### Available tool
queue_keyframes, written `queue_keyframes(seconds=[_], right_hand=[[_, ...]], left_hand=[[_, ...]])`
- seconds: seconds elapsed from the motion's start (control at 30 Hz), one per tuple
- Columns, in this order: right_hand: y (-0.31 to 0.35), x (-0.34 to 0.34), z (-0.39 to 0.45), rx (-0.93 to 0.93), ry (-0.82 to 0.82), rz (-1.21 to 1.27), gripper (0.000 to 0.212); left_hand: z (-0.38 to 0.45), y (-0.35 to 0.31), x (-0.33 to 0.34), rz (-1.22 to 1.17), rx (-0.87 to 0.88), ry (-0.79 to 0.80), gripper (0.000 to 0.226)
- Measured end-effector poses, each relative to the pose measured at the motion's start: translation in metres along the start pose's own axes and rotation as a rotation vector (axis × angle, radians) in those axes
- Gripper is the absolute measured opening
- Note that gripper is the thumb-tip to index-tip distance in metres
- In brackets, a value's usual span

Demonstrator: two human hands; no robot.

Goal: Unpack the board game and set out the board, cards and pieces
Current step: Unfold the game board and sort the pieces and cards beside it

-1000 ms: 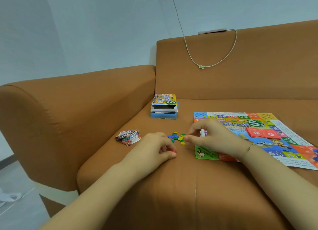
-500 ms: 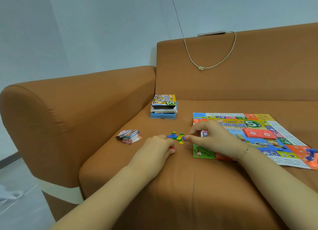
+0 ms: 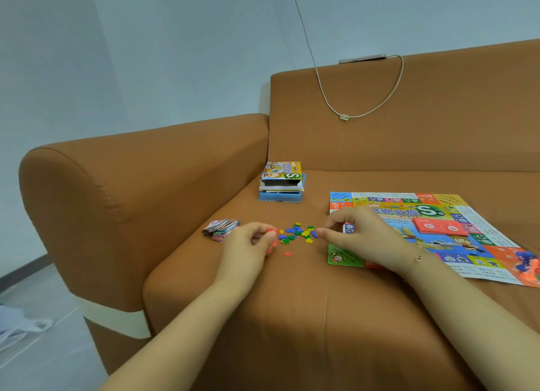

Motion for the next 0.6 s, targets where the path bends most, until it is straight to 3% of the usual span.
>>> queue_keyframes(seconds=[0.17, 0.23, 0.33, 0.6], right_hand=[[0.0, 0.002, 0.001, 0.007, 0.002, -0.013, 0.017], [0.0, 0.002, 0.001, 0.009, 0.007, -0.014, 0.017], [0.001, 0.002, 0.001, 0.014, 0.015, -0.019, 0.017], [-0.001, 0.005, 0.002, 0.015, 0.05, -0.023, 0.018]], left_hand=[[0.011, -0.004, -0.012, -0.917, -0.634, -0.139, 0.01], [0.013, -0.007, -0.016, -1.123, -0.775, -0.168, 0.013], [0.012, -0.009, -0.018, -1.257, -0.876, -0.127, 0.016], [0.011, -0.009, -0.01, -1.334, -0.925, -0.11, 0.02]])
Point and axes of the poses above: each hand's wrist, its own z-axis towards the middle knuckle, its own x-axis out of the palm, y = z × x, the point moved 2 cm from there along z, towards the middle knuckle, and after that the axes turned 6 degrees about x, right-handed, at the moved point
